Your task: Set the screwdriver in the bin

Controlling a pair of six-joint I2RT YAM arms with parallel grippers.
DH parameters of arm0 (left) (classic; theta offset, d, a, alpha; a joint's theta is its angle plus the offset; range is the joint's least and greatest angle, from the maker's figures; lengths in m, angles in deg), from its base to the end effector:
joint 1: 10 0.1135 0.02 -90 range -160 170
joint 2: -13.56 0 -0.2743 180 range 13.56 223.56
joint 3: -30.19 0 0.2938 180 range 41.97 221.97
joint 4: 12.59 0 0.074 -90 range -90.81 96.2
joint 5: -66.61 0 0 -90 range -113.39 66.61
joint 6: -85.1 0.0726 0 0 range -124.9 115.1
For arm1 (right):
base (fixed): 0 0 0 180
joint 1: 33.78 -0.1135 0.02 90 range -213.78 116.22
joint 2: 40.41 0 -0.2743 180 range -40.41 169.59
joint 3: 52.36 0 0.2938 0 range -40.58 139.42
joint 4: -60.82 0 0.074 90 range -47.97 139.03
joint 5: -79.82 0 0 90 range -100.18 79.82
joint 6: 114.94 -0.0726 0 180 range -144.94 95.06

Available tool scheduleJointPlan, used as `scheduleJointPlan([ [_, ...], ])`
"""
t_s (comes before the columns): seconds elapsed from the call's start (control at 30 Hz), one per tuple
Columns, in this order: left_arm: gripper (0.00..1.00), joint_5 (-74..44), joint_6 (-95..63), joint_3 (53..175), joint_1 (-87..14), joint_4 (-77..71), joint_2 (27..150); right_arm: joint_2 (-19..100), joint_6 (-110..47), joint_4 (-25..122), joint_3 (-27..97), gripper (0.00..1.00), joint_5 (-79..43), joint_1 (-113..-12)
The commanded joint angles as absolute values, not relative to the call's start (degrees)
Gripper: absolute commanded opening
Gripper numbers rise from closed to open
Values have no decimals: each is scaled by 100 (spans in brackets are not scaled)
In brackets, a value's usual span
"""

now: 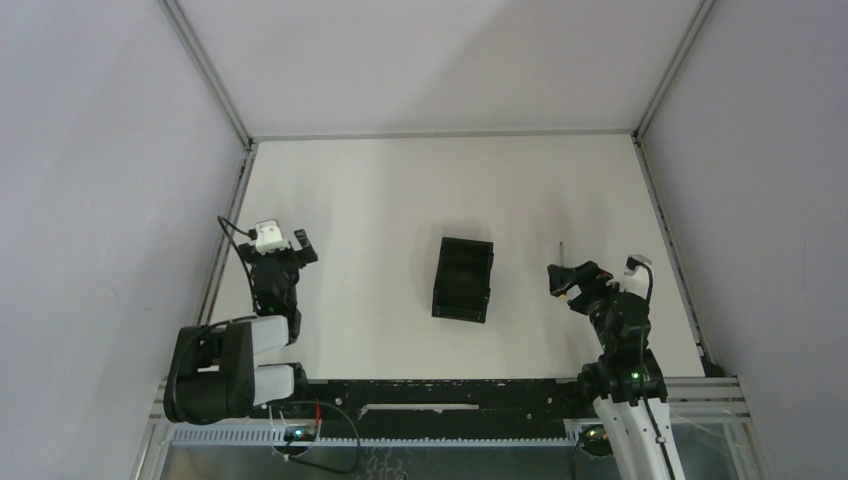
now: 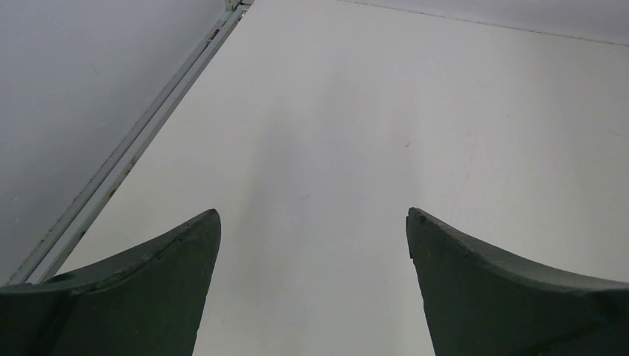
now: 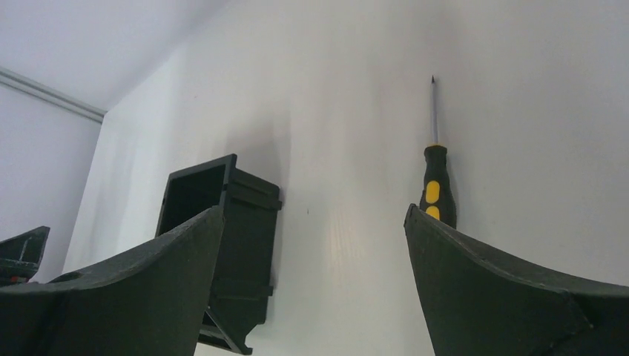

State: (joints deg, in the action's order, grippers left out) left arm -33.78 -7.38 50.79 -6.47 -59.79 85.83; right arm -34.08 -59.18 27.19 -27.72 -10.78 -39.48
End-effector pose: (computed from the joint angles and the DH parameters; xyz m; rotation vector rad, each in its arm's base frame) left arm 0.2623 0.0293 0.1330 -0.2243 1.6347 0.1634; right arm 0.1668 0.0174 0.1973 0.4530 1.8114 0.4957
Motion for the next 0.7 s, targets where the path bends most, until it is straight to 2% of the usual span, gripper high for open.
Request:
scheduleJointPlan([
  [0.0, 100, -3425, -641, 5300, -676, -6154, 8566, -3118, -5630, 2932, -2094, 100, -953, -3949],
  [0.17, 100, -3426, -642, 5298, -675, -6154, 8571, -1923, -5165, 2975, -959, 94, -847, -3945],
  [0.27, 100, -3425, -644, 5299, -671, -6154, 8571, -442, -4773, 2179, 95, 91, -587, -3945],
  [0.4, 100, -3422, -644, 5302, -675, -6154, 8564, 1840, -4545, 923, 1318, 92, -3, -3896],
  [0.53, 100, -3421, -647, 5302, -675, -6154, 8572, 3380, -4410, 595, 1717, 91, -87, -3827],
  [0.67, 100, -3423, -645, 5296, -675, -6154, 8571, 4474, -4345, 762, 1742, 84, -152, -3773],
])
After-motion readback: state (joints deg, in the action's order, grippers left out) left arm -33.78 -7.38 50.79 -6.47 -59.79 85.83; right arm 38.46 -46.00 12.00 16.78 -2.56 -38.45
